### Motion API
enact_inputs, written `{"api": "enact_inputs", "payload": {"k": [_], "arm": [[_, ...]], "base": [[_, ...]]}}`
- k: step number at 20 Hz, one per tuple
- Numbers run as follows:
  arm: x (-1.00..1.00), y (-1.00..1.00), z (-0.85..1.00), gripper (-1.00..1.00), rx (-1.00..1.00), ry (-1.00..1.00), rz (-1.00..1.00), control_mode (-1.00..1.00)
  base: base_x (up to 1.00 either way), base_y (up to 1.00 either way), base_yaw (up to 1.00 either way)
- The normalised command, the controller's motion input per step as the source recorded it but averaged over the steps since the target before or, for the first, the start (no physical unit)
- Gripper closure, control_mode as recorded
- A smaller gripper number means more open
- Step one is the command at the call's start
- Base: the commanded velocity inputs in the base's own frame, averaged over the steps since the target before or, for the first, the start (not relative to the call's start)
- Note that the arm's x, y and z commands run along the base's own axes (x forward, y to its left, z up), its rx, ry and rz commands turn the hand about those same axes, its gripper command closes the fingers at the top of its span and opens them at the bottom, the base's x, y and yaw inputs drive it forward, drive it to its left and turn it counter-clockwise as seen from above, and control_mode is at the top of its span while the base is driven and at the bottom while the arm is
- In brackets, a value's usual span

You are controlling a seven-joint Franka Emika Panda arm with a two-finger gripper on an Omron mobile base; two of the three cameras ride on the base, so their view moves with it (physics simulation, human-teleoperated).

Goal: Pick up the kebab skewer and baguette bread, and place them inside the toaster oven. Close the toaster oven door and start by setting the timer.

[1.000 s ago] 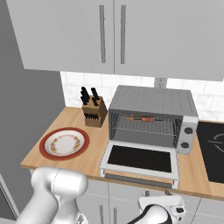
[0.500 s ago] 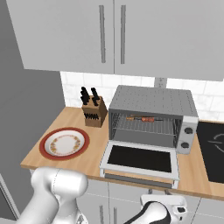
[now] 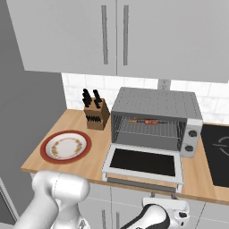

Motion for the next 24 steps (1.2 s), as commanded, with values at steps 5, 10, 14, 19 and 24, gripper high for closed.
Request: {"api": "enact_inputs", "payload": {"k": [5, 10, 14, 19, 24], "arm": [[0.00, 0.08, 0.00, -1.00, 0.00, 0.01, -0.01, -1.00], [0.05, 0.09, 0.00, -1.00, 0.00, 0.00, 0.00, -1.00], [0.16, 0.00, 0.16, -1.00, 0.00, 0.00, -0.01, -1.00], [0.20, 0.04, 0.10, -1.00, 0.00, 0.00, -0.02, -1.00], [0.13, 0.15, 0.06, -1.00, 0.00, 0.00, -0.02, -1.00]], "base": [[0.00, 0.00, 0.00], [0.00, 0.00, 0.00], [0.00, 0.00, 0.00], [0.00, 0.00, 0.00], [0.00, 0.00, 0.00]]}}
